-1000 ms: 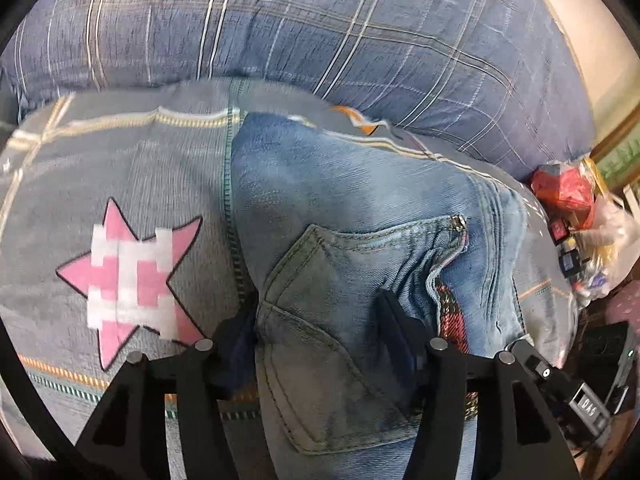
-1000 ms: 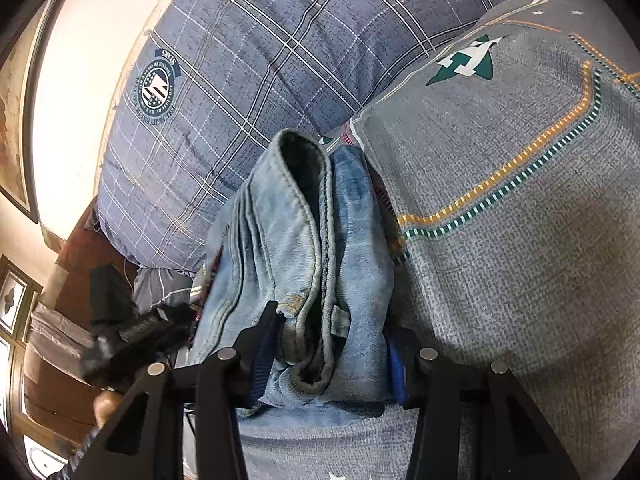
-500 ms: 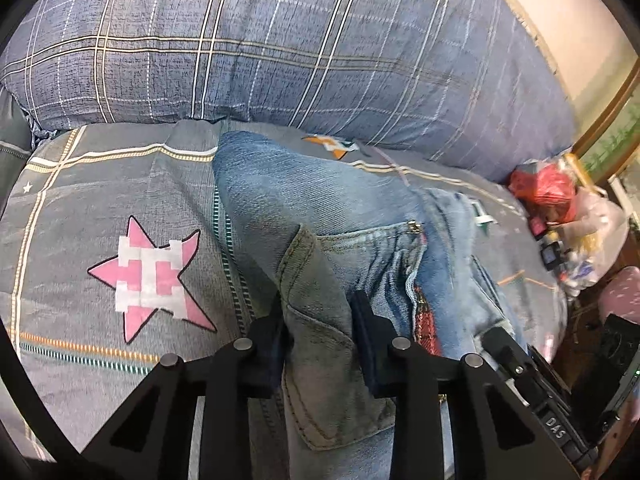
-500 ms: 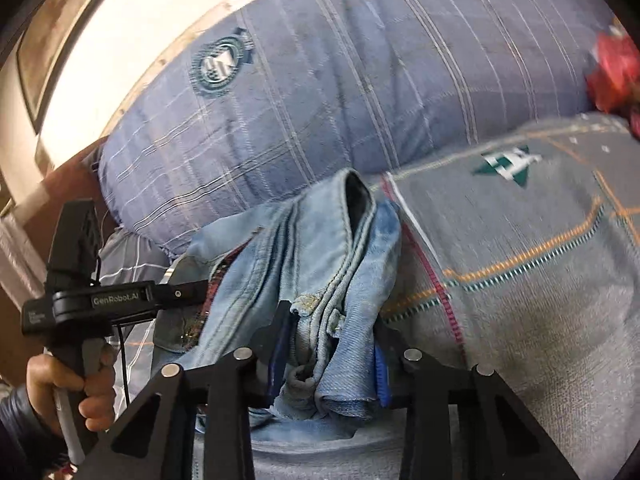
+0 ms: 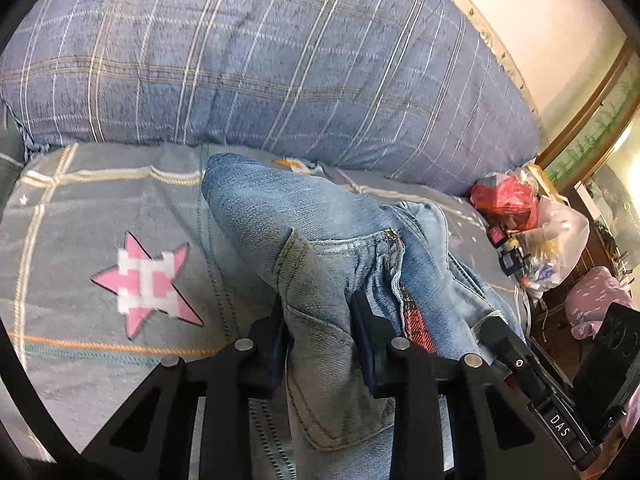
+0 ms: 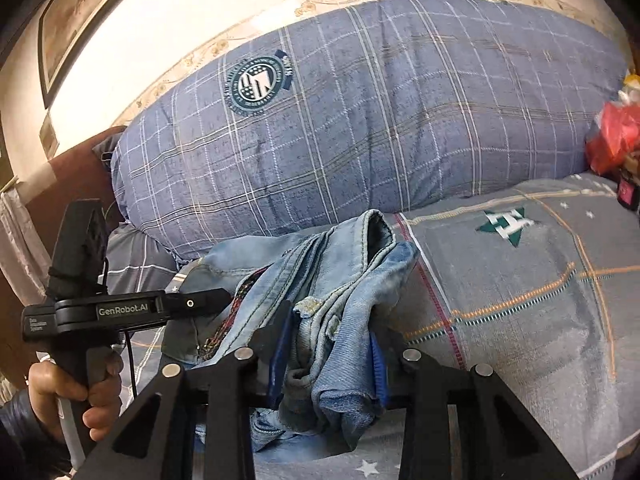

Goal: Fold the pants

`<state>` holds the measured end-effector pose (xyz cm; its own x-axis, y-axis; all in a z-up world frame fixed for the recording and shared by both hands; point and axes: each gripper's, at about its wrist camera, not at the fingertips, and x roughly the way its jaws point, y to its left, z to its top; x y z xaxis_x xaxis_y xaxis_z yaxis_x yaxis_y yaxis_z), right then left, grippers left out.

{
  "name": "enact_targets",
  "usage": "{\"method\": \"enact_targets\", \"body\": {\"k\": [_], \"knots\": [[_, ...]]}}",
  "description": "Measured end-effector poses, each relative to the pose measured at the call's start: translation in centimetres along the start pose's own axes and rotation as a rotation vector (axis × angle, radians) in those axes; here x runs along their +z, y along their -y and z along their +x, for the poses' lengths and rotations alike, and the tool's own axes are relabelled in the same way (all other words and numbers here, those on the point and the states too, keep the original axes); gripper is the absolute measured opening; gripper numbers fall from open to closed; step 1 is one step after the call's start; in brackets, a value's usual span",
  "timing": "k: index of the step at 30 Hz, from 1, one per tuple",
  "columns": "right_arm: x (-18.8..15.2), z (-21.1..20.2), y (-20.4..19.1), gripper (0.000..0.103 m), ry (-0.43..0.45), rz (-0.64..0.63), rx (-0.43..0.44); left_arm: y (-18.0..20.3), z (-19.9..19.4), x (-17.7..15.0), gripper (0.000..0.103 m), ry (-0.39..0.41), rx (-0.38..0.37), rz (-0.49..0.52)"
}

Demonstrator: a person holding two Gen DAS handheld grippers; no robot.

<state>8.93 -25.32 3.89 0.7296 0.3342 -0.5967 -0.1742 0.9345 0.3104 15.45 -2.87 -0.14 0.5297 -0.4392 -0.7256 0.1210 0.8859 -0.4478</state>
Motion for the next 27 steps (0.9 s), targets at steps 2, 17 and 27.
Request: {"method": "enact_targets", "body": {"k": [2, 17, 27], "knots": [[0.6, 0.2, -0.9, 0.036, 0.006, -0.018, 0.004, -0.5, -1.2, 0.7, 0.031, 0.021, 0.007, 0.004], [4.9, 8.4, -10.3, 0.036, 0.001, -0.106, 0.103, -8.6, -5.0, 8.1, 0.031, 0.092, 0.177, 0.031], [4.2, 15.7, -9.7, 0.036, -0.071, -0.088, 0.083, -13.9, 2.1, 8.5, 0.032, 0.015, 0.241, 0.010]]}}
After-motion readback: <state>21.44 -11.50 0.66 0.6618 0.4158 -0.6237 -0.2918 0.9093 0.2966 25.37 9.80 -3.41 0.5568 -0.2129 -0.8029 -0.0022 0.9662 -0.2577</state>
